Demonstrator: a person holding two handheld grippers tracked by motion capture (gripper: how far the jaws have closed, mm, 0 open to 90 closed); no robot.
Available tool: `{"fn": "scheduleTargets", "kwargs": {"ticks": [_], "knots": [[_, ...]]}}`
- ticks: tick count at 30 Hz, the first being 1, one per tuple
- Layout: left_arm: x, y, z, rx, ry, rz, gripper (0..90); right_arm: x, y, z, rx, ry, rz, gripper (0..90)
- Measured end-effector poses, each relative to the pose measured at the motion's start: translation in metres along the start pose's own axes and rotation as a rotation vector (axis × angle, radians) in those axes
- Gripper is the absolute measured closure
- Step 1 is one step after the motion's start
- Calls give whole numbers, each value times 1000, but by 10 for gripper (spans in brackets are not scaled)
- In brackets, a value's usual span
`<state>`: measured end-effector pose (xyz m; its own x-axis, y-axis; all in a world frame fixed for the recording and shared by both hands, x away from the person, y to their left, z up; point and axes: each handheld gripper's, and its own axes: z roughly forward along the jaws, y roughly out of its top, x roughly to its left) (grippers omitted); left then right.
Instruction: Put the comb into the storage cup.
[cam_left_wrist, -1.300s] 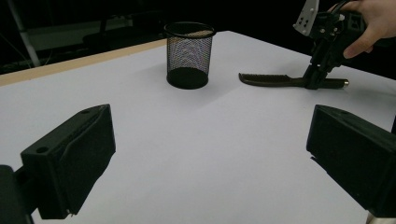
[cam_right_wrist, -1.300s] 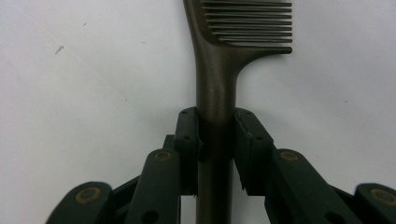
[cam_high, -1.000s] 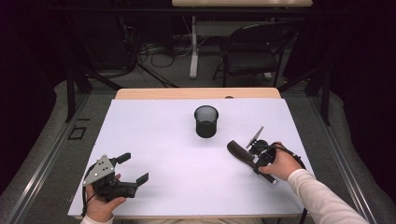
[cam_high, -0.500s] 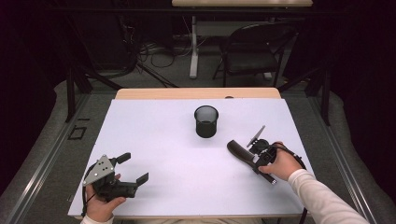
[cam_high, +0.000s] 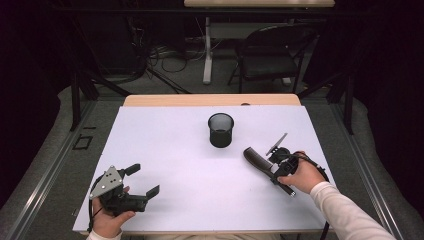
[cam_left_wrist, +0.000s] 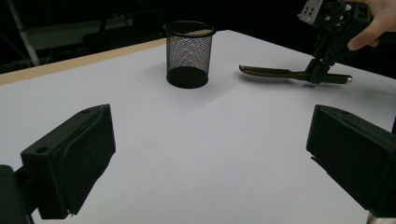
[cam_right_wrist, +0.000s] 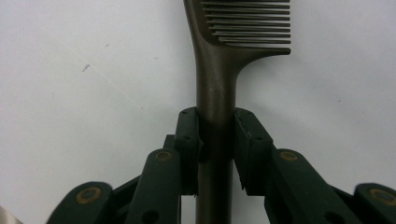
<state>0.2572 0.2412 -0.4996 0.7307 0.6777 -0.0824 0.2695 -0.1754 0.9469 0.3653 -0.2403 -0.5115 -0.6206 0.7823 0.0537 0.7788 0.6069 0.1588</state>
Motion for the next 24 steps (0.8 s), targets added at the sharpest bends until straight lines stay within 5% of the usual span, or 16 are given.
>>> {"fn": "scheduleTargets", "kwargs": {"ticks": [5,7,18,20,22,23,24], "knots": [[0,0,0,3,3,0,12,0,-1,-4,-16,-2,3,731],[0,0,0,5,1,1,12,1,-2,-4,-86,13,21,731],[0,0,0,3,4,0,12,2,-1,-21,-74,-5,-11,731],[0,0,1,2,-2,-3,12,3,-3,-16,-174,12,4,731],[0,0,1,2,-1,-3,12,4,-2,-26,-89,-4,3,731],[0,0,1,1,-2,-3,12,6,-3,-24,-121,6,27,730],[0,0,1,2,-1,-3,12,4,-3,-23,-165,2,-20,731]]}}
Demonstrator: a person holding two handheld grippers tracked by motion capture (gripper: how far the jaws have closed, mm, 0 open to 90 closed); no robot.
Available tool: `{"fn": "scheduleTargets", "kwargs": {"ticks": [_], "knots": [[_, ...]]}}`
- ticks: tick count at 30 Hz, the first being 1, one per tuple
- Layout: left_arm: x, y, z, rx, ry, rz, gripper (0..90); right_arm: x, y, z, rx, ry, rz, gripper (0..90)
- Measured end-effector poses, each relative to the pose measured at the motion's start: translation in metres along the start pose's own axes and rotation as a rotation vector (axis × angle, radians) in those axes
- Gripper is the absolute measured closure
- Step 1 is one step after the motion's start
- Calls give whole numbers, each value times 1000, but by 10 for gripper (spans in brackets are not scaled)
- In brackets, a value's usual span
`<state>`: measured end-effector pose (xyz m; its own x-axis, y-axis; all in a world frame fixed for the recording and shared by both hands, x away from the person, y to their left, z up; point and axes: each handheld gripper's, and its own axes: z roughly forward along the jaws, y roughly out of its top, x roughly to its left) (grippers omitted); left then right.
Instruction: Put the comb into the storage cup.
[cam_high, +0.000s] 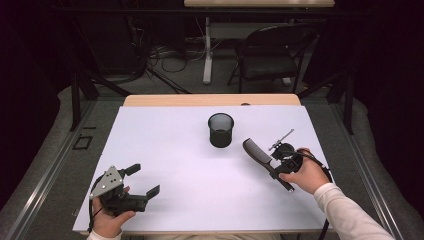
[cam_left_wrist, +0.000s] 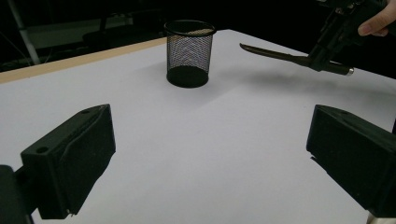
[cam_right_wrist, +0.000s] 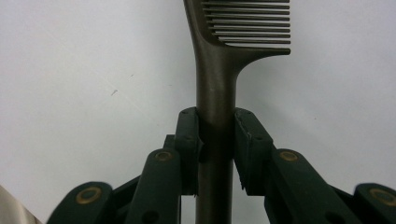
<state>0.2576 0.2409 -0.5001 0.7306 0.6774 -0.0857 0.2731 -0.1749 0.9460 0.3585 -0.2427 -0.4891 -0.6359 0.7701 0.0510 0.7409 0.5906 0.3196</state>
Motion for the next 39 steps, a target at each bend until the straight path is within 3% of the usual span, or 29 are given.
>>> {"fn": "scheduleTargets", "kwargs": {"ticks": [1,4,5,11,12,14,15,16,18,28,39], "knots": [[0,0,0,0,0,0,12,1,0,-3,19,-6,7,731],[0,0,0,3,2,1,12,3,1,-7,-25,-12,-1,731],[0,0,0,0,0,0,12,4,1,-10,-16,-19,3,731],[0,0,0,1,2,0,12,9,3,-15,-75,-22,-17,731],[0,0,0,-1,0,0,12,10,4,-17,-57,-24,-17,731],[0,0,0,2,2,0,12,11,5,-18,-85,-27,-25,731],[0,0,0,1,2,0,12,13,5,-20,-72,-31,-18,731],[0,0,0,2,2,0,12,13,5,-19,-108,-28,-26,731],[0,0,0,-1,-1,-1,12,15,6,-22,-99,-29,-29,730],[0,0,1,-2,0,0,12,23,9,-30,-158,-47,-55,731],[0,0,1,-2,2,1,12,37,12,-37,-253,-56,-91,730]]}}
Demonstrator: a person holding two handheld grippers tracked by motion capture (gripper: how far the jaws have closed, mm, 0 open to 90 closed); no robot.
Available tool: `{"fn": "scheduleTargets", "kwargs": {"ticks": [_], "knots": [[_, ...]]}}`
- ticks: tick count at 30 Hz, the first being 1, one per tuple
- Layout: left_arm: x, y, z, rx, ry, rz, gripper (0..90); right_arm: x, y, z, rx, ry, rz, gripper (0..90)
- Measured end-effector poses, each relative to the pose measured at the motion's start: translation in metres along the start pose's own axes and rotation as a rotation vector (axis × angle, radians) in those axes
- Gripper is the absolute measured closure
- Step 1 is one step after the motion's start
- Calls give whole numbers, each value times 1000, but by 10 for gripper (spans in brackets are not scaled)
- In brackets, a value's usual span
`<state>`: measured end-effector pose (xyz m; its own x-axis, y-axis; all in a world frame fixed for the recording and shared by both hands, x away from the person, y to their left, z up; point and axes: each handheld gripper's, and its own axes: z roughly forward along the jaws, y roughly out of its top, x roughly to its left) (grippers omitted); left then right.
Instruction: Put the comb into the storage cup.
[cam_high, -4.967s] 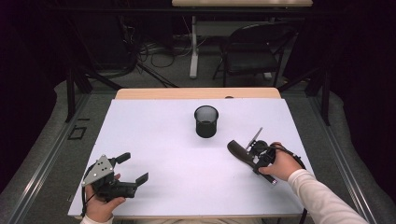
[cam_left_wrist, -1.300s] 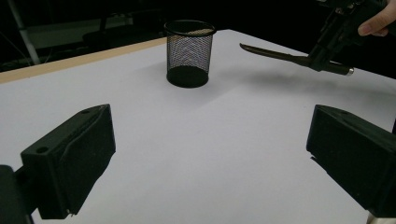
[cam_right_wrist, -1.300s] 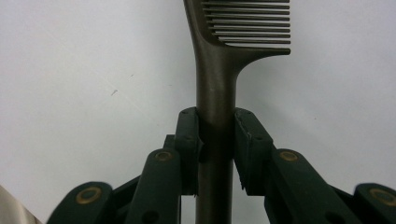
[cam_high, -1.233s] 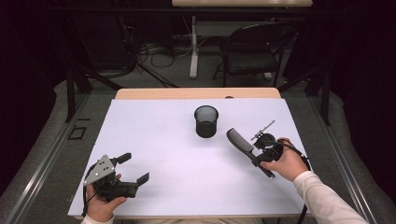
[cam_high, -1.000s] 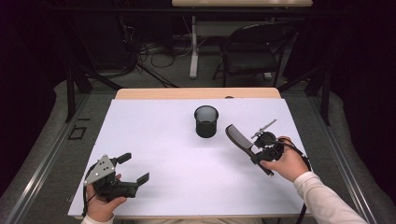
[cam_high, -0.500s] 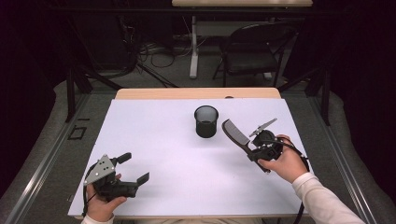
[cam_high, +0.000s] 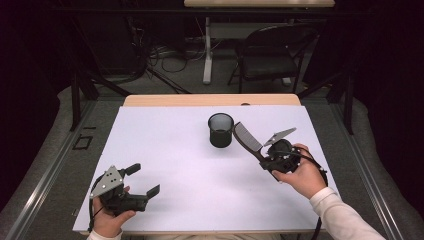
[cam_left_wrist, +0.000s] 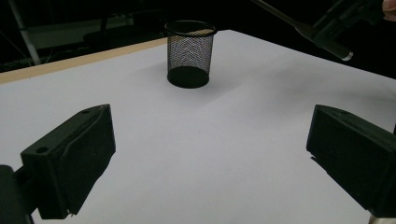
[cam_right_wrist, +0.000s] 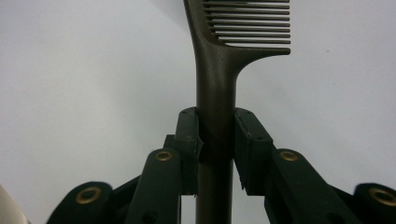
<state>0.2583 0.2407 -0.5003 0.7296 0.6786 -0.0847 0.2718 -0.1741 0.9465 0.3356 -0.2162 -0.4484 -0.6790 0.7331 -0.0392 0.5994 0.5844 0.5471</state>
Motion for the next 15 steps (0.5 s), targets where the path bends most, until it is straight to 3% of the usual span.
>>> {"fn": "scheduleTargets", "kwargs": {"ticks": [15], "knots": [[0,0,0,1,6,2,12,21,9,0,-111,8,-43,731]]}}
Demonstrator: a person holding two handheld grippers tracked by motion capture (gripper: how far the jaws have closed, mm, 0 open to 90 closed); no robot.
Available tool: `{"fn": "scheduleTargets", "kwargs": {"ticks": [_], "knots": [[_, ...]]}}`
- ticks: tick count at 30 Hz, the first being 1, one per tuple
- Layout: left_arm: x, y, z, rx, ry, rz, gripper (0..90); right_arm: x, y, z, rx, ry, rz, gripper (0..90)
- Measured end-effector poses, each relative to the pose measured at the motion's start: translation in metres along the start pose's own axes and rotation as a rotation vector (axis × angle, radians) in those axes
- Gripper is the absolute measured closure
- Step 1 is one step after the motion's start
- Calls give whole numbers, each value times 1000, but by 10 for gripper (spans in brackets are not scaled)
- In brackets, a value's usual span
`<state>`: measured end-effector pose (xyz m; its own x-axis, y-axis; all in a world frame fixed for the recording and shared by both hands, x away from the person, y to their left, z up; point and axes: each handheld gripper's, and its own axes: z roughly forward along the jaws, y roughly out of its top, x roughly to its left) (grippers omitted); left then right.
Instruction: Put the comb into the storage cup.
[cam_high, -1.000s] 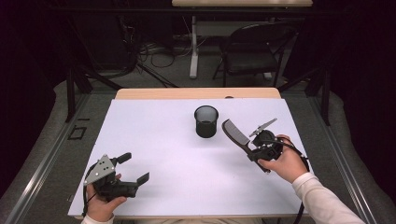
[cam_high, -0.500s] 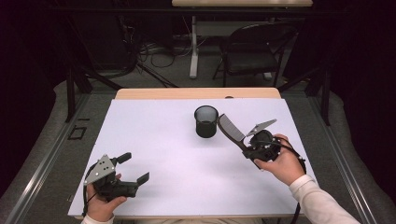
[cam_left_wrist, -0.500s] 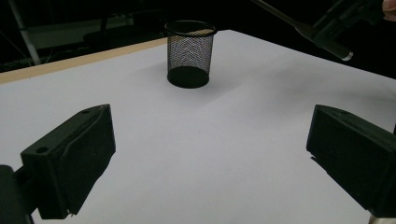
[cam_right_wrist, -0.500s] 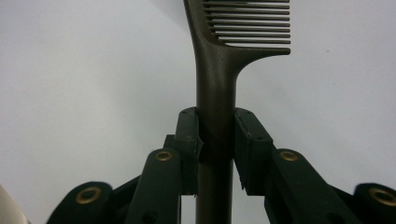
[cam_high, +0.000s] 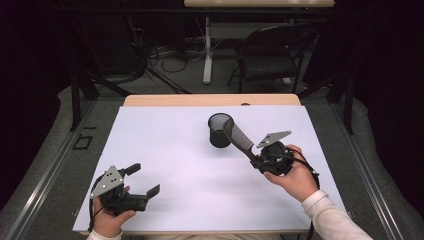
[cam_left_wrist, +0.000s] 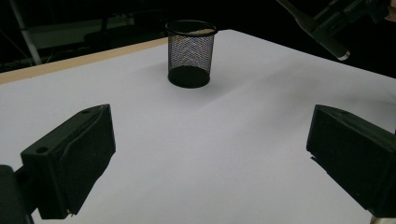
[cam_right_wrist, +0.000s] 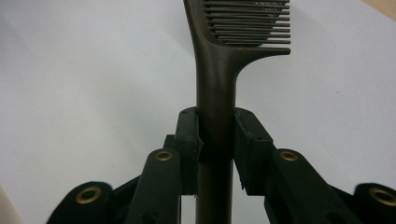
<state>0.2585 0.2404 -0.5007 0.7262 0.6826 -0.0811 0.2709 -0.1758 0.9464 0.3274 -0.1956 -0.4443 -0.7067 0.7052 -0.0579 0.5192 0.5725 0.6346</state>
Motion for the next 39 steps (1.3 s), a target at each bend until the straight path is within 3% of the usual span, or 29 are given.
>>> {"fn": "scheduleTargets", "kwargs": {"ticks": [16,31,39], "knots": [[0,0,0,1,2,-2,12,15,9,9,-87,-7,-46,731],[1,-1,0,6,-1,-5,12,24,21,16,-179,24,-38,731],[1,-1,0,8,2,-8,12,26,26,16,-225,11,-32,731]]}}
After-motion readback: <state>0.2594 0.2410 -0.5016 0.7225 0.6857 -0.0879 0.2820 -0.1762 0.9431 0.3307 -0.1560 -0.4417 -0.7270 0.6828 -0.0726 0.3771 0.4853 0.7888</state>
